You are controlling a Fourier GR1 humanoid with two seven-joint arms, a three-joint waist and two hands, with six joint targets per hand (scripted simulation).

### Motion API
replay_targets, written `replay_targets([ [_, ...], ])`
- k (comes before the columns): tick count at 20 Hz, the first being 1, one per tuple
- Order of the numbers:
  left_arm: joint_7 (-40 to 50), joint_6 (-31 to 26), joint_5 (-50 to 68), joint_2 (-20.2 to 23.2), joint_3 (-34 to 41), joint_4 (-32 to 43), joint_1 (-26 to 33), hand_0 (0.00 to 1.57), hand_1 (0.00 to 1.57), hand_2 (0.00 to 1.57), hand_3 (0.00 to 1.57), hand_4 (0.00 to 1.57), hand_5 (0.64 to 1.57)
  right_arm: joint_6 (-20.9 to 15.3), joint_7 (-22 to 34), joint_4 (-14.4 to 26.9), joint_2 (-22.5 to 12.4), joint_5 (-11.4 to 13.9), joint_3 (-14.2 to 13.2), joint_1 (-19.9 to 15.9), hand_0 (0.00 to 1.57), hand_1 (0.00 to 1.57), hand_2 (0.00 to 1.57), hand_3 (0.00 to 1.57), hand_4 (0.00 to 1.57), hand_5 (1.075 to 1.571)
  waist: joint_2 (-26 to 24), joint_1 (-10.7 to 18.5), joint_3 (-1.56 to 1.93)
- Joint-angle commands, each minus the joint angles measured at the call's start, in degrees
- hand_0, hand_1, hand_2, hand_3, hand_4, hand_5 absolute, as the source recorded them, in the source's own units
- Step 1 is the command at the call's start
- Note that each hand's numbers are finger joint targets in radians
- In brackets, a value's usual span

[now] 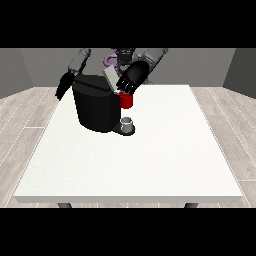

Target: Insert the coffee pod into the coffee machine and close the lid

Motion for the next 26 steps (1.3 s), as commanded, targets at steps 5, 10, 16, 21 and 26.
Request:
replay_targets([
  [5,-3.94,5.48,-5.23,0.48,-3.99,0.08,4.77,1.17,1.17,1.19,1.07,0.00,1.571,1.77,1.22,-1.50,-1.17,-0.54,0.19,1.63,0.00,0.00,0.00,0.00,0.15,1.571,-0.25,-0.78,-0.02],
  [10,-3.89,5.15,-4.52,1.84,-2.20,0.69,2.15,1.10,1.10,1.13,0.99,0.00,1.571,-1.08,-4.85,-0.41,0.53,-0.29,-0.57,1.37,0.00,0.00,0.00,0.00,0.00,1.571,3.70,-0.27,0.02],
  [16,-5.02,6.32,-3.70,2.29,-0.37,1.10,-0.51,1.15,1.15,1.15,0.95,0.00,1.571,-0.16,-0.12,-1.08,-1.00,0.22,-0.27,-1.33,0.00,0.00,0.00,0.00,0.00,1.571,3.39,-1.32,0.00],
  [21,-5.10,7.03,-3.58,1.22,0.00,1.16,-1.18,1.24,1.24,1.20,0.97,0.00,1.571,-3.77,-1.87,-1.17,3.74,2.60,2.92,0.85,0.00,0.00,0.00,0.00,0.04,1.571,3.30,-1.91,0.01],
  [26,-9.12,8.49,-4.71,3.23,-0.40,1.33,0.31,1.25,1.25,1.22,0.94,0.00,1.571,-0.92,1.49,-1.88,-0.13,1.35,0.99,-1.45,0.00,0.00,0.00,0.00,0.11,1.571,4.08,-1.89,-0.01],
])
